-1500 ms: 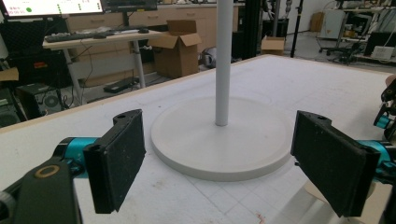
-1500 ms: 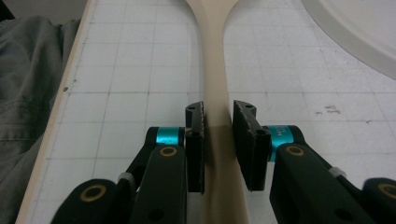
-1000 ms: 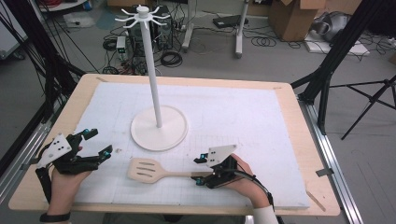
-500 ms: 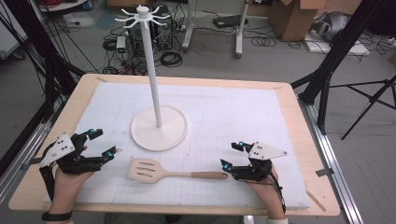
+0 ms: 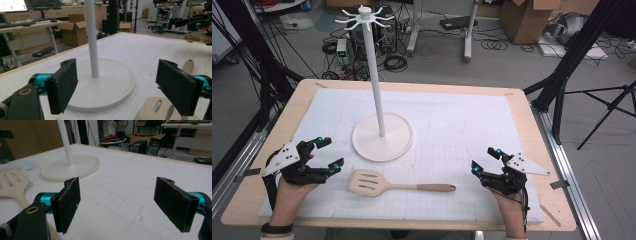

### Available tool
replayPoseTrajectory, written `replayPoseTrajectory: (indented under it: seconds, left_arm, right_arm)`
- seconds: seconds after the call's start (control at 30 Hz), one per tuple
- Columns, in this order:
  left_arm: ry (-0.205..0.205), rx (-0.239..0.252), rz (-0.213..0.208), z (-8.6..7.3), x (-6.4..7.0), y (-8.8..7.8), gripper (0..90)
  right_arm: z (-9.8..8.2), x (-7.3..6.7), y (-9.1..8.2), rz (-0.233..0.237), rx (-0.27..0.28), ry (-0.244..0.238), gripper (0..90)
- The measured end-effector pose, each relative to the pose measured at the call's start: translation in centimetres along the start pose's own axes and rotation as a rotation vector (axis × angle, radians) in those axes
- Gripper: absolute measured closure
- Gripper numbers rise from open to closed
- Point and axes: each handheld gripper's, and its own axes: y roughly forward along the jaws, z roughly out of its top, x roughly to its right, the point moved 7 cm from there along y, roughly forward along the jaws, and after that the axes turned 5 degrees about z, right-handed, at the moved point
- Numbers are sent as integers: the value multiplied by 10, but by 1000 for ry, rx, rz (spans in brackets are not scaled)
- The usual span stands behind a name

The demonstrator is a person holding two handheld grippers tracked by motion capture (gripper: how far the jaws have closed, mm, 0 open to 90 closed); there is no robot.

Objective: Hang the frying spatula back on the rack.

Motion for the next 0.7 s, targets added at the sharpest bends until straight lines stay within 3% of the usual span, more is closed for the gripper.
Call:
replayPoseTrajectory:
  seconds: [0.1,0.17,0.2,0.3,0.33,0.5,0.53,0.7]
  left_arm:
    - [2,3,-31,3,5,3,180]
    - [1,8,-92,10,14,6,180]
    - [1,8,-92,10,14,6,180]
    - [12,15,-157,18,25,9,179]
    - [19,6,-190,21,31,12,174]
    - [48,-40,-244,28,42,19,168]
    - [61,-64,-280,31,48,23,161]
    - [94,-139,-339,35,59,36,164]
  right_arm:
    - [-1,0,-1,-10,-4,0,190]
    - [-1,0,-3,-3,-7,-7,190]
    - [-1,0,-3,-3,-7,-7,190]
    - [0,2,-5,-3,-7,-2,186]
    - [1,2,-6,2,1,12,183]
    - [1,4,-7,1,-2,4,183]
    - [1,4,-7,1,0,7,182]
    - [2,4,-6,6,1,5,183]
